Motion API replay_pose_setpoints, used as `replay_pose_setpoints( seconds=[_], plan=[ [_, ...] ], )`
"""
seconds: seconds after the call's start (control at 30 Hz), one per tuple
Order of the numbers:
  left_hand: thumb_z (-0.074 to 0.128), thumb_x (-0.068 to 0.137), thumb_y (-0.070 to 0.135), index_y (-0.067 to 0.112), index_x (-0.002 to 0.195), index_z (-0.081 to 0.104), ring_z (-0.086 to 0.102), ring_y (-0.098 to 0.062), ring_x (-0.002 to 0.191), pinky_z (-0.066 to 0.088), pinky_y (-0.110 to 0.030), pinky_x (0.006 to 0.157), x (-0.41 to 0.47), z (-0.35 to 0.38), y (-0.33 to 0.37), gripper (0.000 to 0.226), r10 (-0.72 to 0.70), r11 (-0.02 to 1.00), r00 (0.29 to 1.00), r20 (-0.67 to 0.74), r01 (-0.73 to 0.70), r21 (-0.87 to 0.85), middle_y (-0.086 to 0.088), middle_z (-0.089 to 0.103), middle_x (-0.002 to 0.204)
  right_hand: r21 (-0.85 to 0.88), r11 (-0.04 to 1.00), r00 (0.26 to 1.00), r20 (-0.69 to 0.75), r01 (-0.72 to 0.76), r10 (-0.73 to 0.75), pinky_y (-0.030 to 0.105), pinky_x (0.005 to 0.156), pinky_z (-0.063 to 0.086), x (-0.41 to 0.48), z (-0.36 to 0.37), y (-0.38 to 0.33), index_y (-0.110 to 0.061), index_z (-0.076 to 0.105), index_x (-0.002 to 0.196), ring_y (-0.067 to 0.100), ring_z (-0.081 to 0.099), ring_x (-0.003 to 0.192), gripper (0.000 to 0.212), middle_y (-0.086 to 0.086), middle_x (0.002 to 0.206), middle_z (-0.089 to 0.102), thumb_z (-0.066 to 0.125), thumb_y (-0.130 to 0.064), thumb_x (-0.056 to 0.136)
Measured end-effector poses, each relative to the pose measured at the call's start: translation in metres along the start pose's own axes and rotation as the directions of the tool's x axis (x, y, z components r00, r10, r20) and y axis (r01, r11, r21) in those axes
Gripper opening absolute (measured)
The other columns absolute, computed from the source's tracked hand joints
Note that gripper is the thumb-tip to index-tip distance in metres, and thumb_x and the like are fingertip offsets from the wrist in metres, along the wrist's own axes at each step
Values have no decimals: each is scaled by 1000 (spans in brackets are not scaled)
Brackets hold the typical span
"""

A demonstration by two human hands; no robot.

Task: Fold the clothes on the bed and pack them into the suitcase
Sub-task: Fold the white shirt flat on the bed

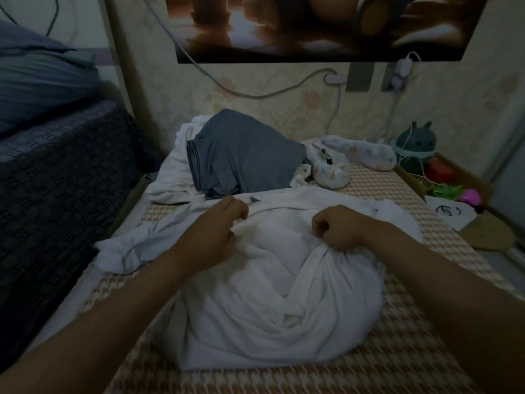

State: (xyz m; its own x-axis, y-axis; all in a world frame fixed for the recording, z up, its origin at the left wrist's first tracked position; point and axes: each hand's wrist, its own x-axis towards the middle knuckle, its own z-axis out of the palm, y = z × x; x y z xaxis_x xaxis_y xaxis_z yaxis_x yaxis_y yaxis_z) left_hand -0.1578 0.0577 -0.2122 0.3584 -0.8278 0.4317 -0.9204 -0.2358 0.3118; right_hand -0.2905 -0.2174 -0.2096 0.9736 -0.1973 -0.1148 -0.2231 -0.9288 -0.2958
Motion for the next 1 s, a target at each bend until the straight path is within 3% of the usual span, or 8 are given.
replay_pose_setpoints(
  seconds=[0.17, 0.27, 0.37, 0.5, 0.63, 0.77, 0.9, 1.0],
  plan=[
    [58, 87, 27, 33, 121, 56, 50, -9, 106, 41, -28, 96, -29, 5, -14, 35, -182, 983, 825, 535, 141, 118, 11, 52, 114, -278, 959, 987, 128, -60, 98, 21, 79, 32, -15, -6, 10, -38, 62, 99, 8, 51, 89, 28, -18, 93, 52, 63, -23, 75],
    [42, 87, 58, 31, 125, 48, 52, -14, 104, 46, -31, 87, -33, 0, -27, 47, -255, 941, 854, 454, 111, 321, 9, 49, 115, -330, 941, 997, -39, -73, 64, 26, 94, 33, -19, -11, 21, -32, 65, 78, 10, 53, 81, 8, -15, 80, 58, 58, -28, 82],
    [36, 91, 59, 31, 124, 47, 57, -15, 100, 45, -27, 79, -34, -6, -35, 45, -281, 899, 849, 446, 70, 433, 7, 53, 113, -383, 906, 957, -282, -178, 69, 35, 100, 30, -17, -9, 44, -28, 56, 65, 16, 48, 69, 27, -12, 65, 53, 47, -26, 91],
    [45, 96, 44, 33, 115, 55, 55, -13, 98, 45, -28, 80, -28, -10, -42, 24, -301, 865, 854, 424, 57, 498, 8, 61, 109, -123, 971, 820, -563, -203, 100, 33, 67, 38, -12, 1, 67, -5, 65, 75, 29, 56, 67, 42, 14, 76, 67, 32, -29, 86],
    [39, 93, 43, 23, 86, 54, 51, -18, 81, 42, -36, 71, -23, -5, -46, 27, -285, 950, 925, 253, 237, 204, 1, 55, 87, 34, 984, 907, -383, -176, 175, 36, 83, 36, -11, 2, 58, -17, 56, 91, 24, 53, 82, 39, -2, 89, 59, 32, -47, 86],
    [41, 101, 17, 7, 87, 41, 46, -23, 66, 34, -39, 61, -10, -4, -47, 18, -533, 841, 831, -158, 502, -201, -10, 48, 73, -160, 939, 857, -477, -303, 195, 42, 95, 32, 4, 14, 59, -19, 60, 101, 29, 58, 95, 47, 4, 100, 66, 35, -59, 94],
    [40, 99, 12, 4, 90, 41, 43, -24, 67, 32, -36, 61, -4, -14, -75, 12, -586, 794, 680, -441, 590, -145, -7, 44, 74, -126, 888, 725, -633, -442, 271, 44, 98, 31, 16, 15, 57, -12, 62, 107, 32, 58, 100, 51, 12, 106, 66, 34, -53, 99],
    [50, 89, 1, 6, 92, 43, 49, -25, 76, 36, -35, 65, -13, -9, -110, 8, -570, 795, 782, -253, 603, 73, -9, 47, 82, -225, 868, 786, -563, -443, 255, 41, 95, 32, 22, 21, 55, -16, 60, 115, 30, 53, 105, 45, 10, 113, 62, 40, -51, 97]
  ],
)
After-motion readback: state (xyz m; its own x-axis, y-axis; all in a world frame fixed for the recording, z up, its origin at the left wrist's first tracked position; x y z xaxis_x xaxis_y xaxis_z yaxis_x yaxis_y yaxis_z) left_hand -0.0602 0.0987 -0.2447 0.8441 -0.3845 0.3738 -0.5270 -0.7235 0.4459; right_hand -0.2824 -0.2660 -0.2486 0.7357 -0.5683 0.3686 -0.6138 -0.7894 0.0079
